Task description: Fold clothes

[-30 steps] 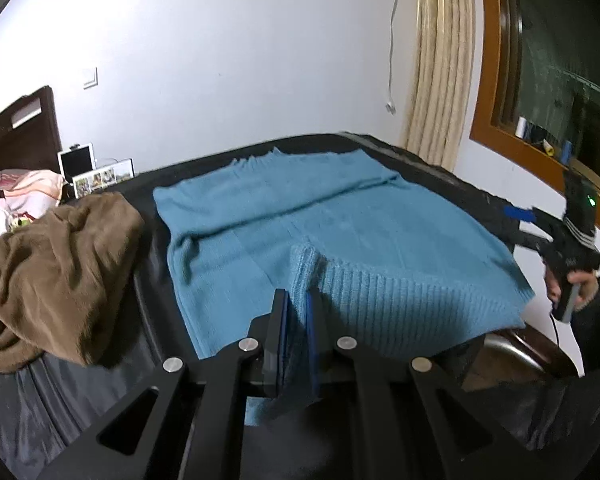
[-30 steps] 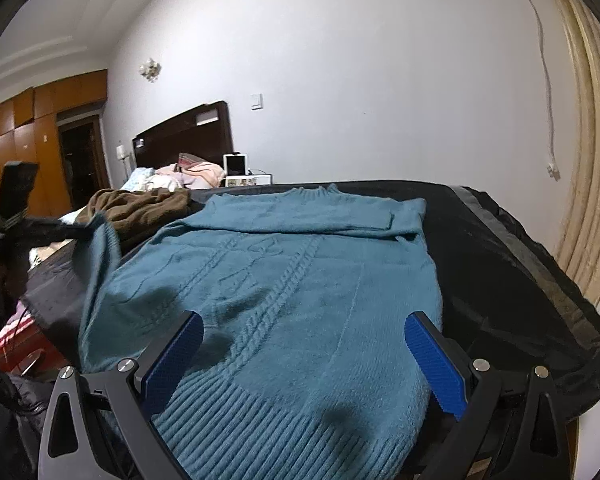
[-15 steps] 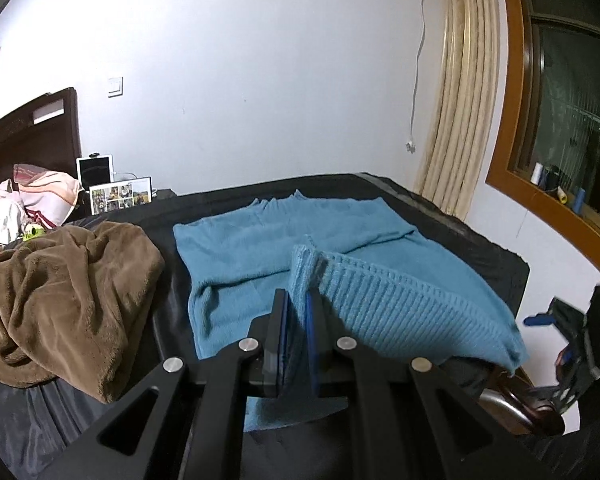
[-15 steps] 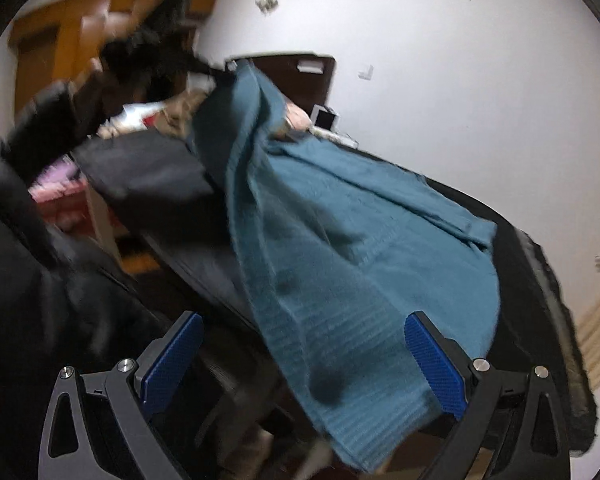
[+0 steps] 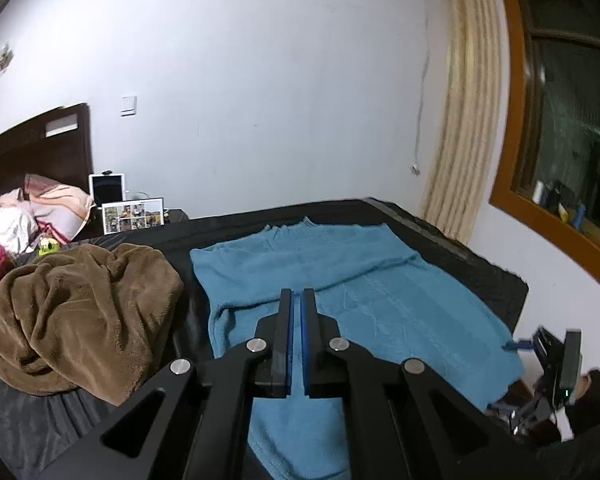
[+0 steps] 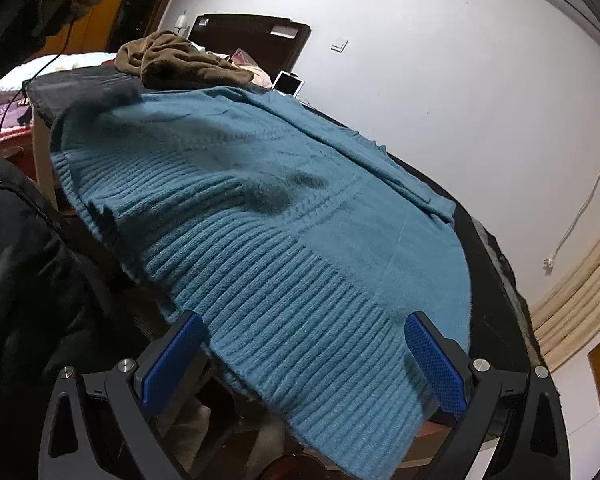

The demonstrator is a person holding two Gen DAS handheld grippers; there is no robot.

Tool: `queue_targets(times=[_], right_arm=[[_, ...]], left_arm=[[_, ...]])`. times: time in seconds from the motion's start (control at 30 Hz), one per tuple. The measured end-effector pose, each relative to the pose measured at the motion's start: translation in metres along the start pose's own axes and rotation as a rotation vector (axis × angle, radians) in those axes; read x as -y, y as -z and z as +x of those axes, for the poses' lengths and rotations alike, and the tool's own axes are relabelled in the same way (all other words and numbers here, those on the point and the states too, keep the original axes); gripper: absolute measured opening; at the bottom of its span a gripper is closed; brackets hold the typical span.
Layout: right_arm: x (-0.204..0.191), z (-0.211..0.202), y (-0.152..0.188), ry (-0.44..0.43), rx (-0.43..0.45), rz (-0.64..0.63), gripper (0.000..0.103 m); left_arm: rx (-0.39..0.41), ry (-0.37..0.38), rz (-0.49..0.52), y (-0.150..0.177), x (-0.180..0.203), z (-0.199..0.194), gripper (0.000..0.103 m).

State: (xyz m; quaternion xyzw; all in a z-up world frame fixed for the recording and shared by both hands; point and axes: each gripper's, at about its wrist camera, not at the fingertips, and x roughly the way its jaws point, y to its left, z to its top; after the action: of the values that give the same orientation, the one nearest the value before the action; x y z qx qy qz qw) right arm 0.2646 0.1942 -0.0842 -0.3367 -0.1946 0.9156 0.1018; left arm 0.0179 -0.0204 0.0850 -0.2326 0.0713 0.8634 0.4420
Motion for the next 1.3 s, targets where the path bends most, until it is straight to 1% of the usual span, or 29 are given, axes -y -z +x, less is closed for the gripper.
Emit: queue_targets(times=[0.07, 0.23, 0.27, 0.33, 0.4, 0.43, 0.5, 0.6, 0.7, 0.8, 0.87, 0.97, 1.07, 1.17, 1.3], right_arm=[[0.002, 0.003, -0.001, 0.002, -0.001, 0.009, 0.102], [0.009, 0.006, -0.004, 0.012, -0.004, 0.046, 0.102], [0.01, 0.005, -0.004, 0.011, 0.0, 0.057, 0.102], [0.015, 0.004, -0.006, 0.01, 0.004, 0.089, 0.102], [0.022, 0.004, -0.008, 0.013, 0.008, 0.125, 0.102], [0.025, 0.004, -0.008, 0.015, 0.008, 0.14, 0.102], [0.03, 0.004, -0.01, 0.026, 0.005, 0.164, 0.102], [0.032, 0.004, -0.014, 0.03, 0.005, 0.179, 0.102], [0.031, 0.004, -0.018, 0.03, 0.008, 0.177, 0.102], [0.03, 0.004, -0.022, 0.041, 0.008, 0.166, 0.102], [0.03, 0.005, -0.024, 0.05, 0.006, 0.163, 0.102], [0.033, 0.006, -0.025, 0.053, 0.002, 0.175, 0.102], [0.036, 0.007, -0.024, 0.045, 0.002, 0.196, 0.102], [0.039, 0.008, -0.023, 0.037, 0.003, 0.218, 0.102], [0.039, 0.009, -0.02, 0.036, 0.001, 0.217, 0.102]], left_arm=[[-0.021, 0.005, 0.041, 0.008, 0.004, 0.0, 0.004], [-0.125, 0.043, 0.151, 0.041, 0.013, 0.003, 0.004], [-0.145, 0.054, 0.176, 0.049, 0.014, 0.002, 0.006], [-0.185, 0.067, 0.233, 0.065, 0.016, -0.001, 0.012], [-0.223, 0.073, 0.297, 0.083, 0.019, -0.006, 0.027], [-0.234, 0.07, 0.332, 0.091, 0.02, -0.01, 0.03], [-0.254, 0.072, 0.402, 0.107, 0.024, -0.017, 0.041], [-0.255, 0.081, 0.523, 0.129, 0.034, -0.028, 0.052], [-0.223, 0.074, 0.658, 0.148, 0.047, -0.036, 0.057], [-0.2, 0.082, 0.766, 0.164, 0.058, -0.04, 0.06], [-0.187, 0.099, 0.862, 0.177, 0.068, -0.041, 0.06], [-0.193, 0.118, 0.943, 0.191, 0.08, -0.042, 0.06], [-0.22, 0.137, 0.981, 0.197, 0.088, -0.033, 0.06], [-0.235, 0.144, 1.045, 0.206, 0.095, -0.03, 0.06], [-0.243, 0.154, 1.07, 0.21, 0.095, -0.032, 0.06]])
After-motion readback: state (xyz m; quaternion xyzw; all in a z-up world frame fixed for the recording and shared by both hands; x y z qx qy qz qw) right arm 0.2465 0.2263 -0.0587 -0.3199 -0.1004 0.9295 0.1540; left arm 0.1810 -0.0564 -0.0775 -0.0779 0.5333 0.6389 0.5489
